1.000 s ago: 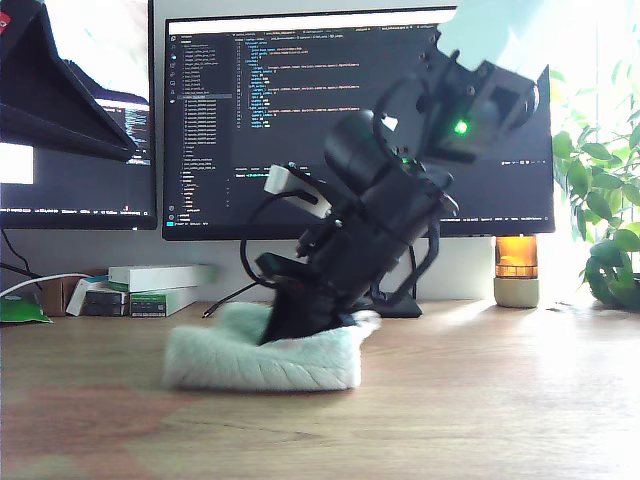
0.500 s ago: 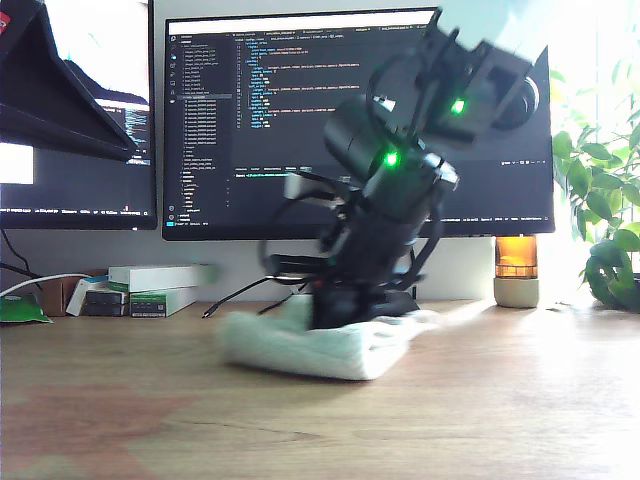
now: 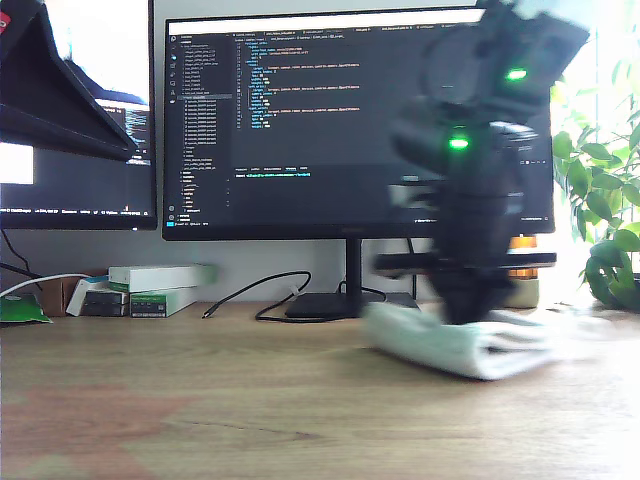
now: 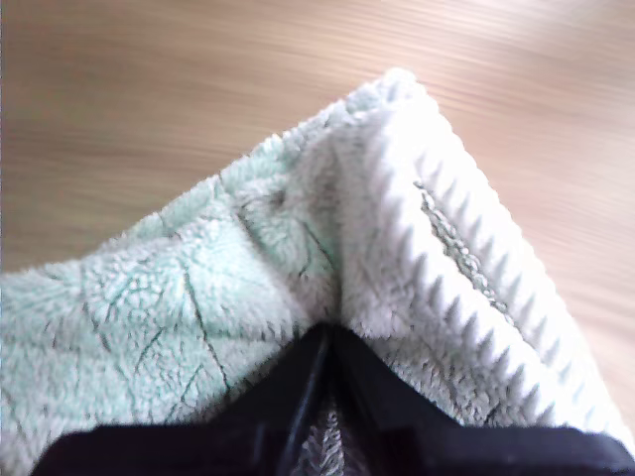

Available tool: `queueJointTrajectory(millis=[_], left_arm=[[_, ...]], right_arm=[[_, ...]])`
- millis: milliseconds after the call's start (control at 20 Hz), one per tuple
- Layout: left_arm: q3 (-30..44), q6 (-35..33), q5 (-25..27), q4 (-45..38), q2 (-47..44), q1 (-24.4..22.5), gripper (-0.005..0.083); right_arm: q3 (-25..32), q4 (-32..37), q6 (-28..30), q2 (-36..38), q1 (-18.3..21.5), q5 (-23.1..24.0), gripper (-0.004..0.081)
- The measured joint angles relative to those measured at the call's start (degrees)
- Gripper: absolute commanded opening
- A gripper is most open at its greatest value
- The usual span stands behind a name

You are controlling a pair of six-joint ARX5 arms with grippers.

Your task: Fold the tea towel to a neat square and place it to the right

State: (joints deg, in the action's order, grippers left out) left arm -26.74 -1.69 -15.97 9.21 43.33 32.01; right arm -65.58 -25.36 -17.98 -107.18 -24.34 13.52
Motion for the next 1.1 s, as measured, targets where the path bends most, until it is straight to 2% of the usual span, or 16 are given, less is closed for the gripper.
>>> queueJointTrajectory(millis=[350, 550, 800, 1100], left_arm=[[0.0, 0.0, 0.0, -0.2, 0.0, 0.0, -0.0024], [0.0, 0.0, 0.0, -0.2, 0.0, 0.0, -0.0024], [0.0, 0.0, -0.1, -0.6, 0.0, 0.0, -0.0024], [0.0, 0.1, -0.5, -0.6, 0.0, 0.0, -0.0024]], right_arm=[[16.7, 2.1, -4.3, 13.7, 4.5, 1.7, 0.0002], [23.8, -3.3, -8.5, 22.4, 4.9, 2.0, 0.003], [27.9, -6.1, -14.2, 28.0, 4.9, 2.2, 0.0073], [28.3, -4.9, -17.8, 28.0, 4.9, 4.1, 0.0077]])
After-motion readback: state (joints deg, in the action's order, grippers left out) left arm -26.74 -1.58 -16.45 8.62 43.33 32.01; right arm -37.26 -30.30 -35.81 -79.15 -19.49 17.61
